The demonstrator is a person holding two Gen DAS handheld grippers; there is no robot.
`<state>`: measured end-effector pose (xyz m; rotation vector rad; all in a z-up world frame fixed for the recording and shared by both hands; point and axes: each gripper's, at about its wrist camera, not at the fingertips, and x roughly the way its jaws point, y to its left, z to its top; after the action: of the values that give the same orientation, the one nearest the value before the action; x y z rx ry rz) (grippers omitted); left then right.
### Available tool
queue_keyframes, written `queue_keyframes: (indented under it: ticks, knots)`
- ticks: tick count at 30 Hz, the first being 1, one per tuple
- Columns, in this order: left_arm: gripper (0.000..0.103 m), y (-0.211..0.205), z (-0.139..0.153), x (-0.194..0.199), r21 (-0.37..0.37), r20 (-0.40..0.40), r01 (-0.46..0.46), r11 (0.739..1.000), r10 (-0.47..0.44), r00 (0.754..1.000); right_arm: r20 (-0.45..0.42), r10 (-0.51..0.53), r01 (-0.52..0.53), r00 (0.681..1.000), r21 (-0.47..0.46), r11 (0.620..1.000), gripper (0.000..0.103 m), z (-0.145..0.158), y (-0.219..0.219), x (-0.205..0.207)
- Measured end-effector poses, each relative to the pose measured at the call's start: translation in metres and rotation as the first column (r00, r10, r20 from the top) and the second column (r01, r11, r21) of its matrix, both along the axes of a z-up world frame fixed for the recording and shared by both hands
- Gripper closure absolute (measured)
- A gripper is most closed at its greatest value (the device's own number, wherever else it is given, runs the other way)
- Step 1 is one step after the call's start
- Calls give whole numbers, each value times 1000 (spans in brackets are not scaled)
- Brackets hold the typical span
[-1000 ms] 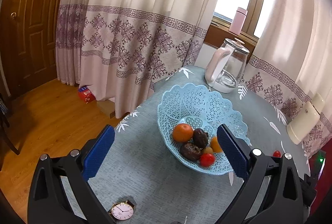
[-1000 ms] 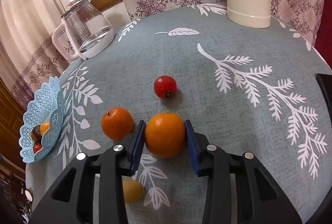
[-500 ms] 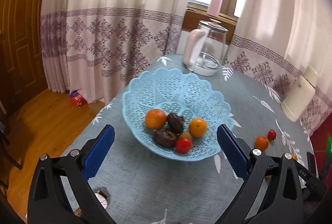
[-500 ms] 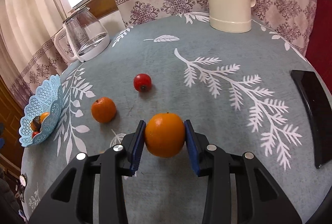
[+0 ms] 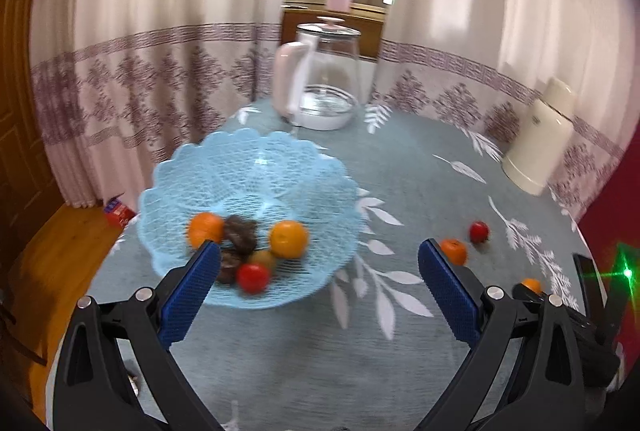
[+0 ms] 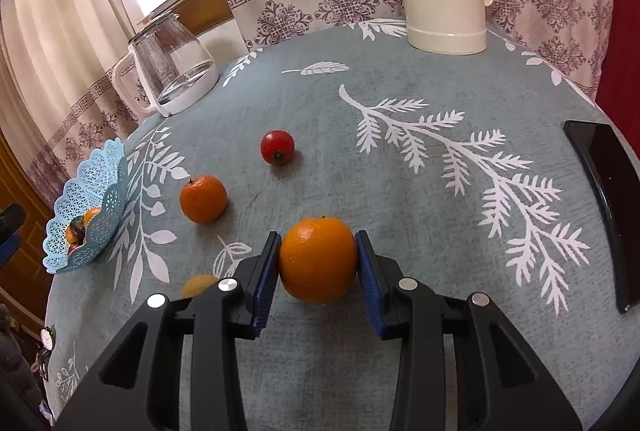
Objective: Organize fruits
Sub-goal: 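Lift the large orange with the right tool while the left tool approaches the yellow fruit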
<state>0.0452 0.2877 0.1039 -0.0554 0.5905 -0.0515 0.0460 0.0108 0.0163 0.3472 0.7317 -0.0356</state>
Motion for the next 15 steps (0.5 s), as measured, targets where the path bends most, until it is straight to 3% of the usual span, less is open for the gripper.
queue_keyframes:
  ticks: [9,15]
  knots:
    - [3,-64,-17,16,54,-49,172,984,-170,984,-7,5,-5,1000,22,1000,65,-3,-1,-1]
    - [3,-81,-32,32,48,-93,203,978,-198,976,-9,10,-9,1000,31,999,65,-4,-2,-1]
